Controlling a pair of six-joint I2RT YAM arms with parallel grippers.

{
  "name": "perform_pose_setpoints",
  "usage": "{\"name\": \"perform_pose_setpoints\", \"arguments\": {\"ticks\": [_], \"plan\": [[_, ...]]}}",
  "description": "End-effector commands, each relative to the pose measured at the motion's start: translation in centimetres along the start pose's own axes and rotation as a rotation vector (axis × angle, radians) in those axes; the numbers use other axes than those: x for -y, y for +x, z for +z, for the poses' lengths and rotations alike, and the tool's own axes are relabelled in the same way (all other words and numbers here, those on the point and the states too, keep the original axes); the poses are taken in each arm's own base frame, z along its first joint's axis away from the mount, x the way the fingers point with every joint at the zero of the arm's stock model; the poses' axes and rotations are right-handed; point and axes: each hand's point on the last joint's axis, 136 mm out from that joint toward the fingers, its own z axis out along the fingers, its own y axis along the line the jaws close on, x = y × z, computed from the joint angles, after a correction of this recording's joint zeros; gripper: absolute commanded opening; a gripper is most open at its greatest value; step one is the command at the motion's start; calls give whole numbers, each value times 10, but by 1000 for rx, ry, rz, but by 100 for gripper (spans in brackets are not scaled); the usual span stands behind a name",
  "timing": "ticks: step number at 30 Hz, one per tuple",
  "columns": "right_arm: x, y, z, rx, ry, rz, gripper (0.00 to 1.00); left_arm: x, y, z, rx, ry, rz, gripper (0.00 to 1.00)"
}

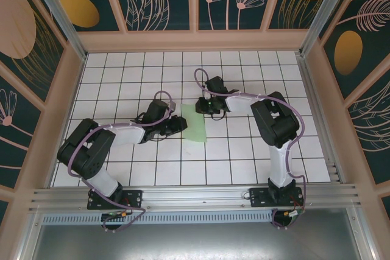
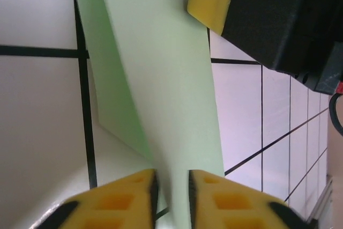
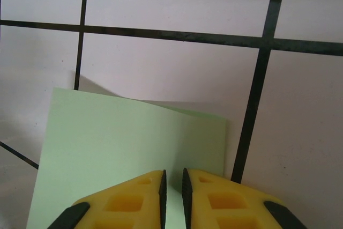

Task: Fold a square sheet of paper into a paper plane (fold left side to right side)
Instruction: Third fold the triangle at the center of the table.

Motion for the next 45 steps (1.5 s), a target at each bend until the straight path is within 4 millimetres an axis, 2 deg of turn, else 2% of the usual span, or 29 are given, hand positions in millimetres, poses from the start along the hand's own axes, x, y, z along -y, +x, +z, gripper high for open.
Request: {"name": "perform_pose_setpoints", "arguments": {"ticks": [1,3,5,8,11,13,17,20,24,26,33,37,42,45], "plan": [[5,6,-3,-4,18,-29,23,1,4,-3,-3,5,0,13],[-1,-4,-13,40,8,-58,28,3,5,-2,-3,18,-12,5],[-7,-15,-25,88,10,-89,37,3,7,-3,-2,31,-34,1],[-13,-28,-49,172,22,-137,48,4,8,-3,3,45,-67,0],[-17,-28,-77,256,22,-195,55,5,9,-3,1,62,-100,0],[-21,-21,-97,313,6,-242,60,6,10,-3,-7,75,-118,0],[-37,14,-128,405,-25,-381,72,11,12,-4,-15,97,-144,0],[-44,48,-137,436,-12,-481,80,11,13,-5,-17,102,-162,0],[-59,86,-135,445,-1,-596,88,14,14,-5,-25,120,-175,0],[-65,102,-128,425,24,-652,89,14,15,-5,-28,123,-177,0],[-73,139,-95,339,166,-835,91,13,16,-7,-29,118,-177,0],[-77,148,-78,301,218,-913,91,13,16,-7,-31,115,-179,0],[-80,141,-63,301,263,-946,90,14,16,-7,-30,116,-177,0],[-82,135,-59,307,269,-946,80,14,16,-7,-34,115,-175,0]]}}
